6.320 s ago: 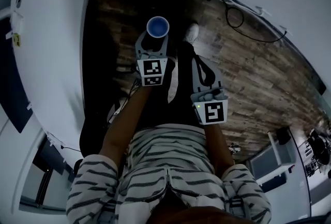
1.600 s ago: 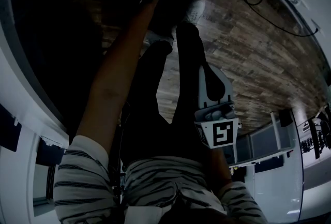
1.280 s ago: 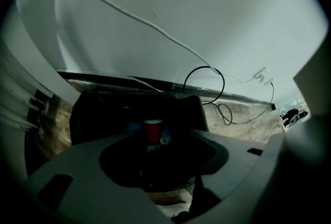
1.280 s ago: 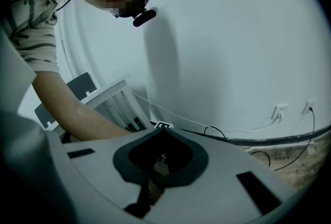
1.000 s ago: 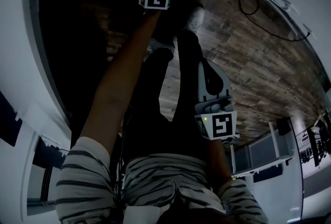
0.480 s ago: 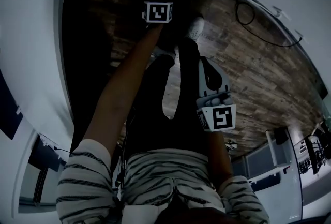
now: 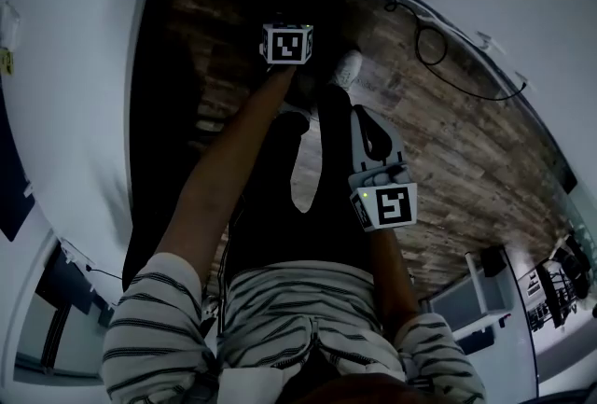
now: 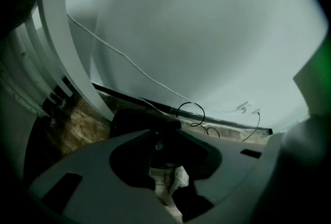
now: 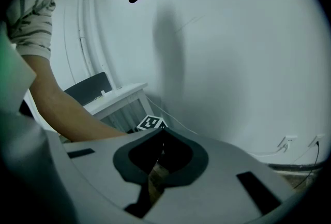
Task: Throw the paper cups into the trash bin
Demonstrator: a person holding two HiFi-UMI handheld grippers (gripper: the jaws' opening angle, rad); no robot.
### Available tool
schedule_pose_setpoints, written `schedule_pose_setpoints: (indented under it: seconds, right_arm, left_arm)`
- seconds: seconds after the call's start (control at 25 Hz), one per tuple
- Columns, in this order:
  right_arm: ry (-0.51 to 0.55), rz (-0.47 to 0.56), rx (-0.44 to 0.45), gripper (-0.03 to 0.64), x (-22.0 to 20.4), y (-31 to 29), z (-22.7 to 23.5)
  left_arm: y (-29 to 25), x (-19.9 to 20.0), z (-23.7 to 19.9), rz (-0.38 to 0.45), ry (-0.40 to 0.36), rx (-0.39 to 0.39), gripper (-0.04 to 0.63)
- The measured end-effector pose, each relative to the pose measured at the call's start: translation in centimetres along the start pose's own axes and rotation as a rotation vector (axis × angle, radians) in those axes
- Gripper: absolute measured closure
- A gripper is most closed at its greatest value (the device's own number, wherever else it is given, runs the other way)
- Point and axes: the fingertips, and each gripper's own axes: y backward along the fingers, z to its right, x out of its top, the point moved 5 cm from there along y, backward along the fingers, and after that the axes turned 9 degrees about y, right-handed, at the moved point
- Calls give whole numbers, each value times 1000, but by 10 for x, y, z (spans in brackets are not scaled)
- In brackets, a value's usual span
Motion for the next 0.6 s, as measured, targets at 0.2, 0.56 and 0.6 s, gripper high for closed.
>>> schedule_pose_setpoints:
  seconds: [0.2, 0.56, 0.6]
  right_arm:
    - [44, -32, 16, 607, 8, 2, -3]
    - [64, -24, 28, 607, 36, 3, -6]
    - [74, -21, 33, 607, 41, 4, -7]
  left_arm:
    - [27, 9, 1, 55, 24, -18, 483]
    - [96, 30, 12, 149, 47, -39, 523]
    - [104, 32, 13, 158, 57, -42, 528]
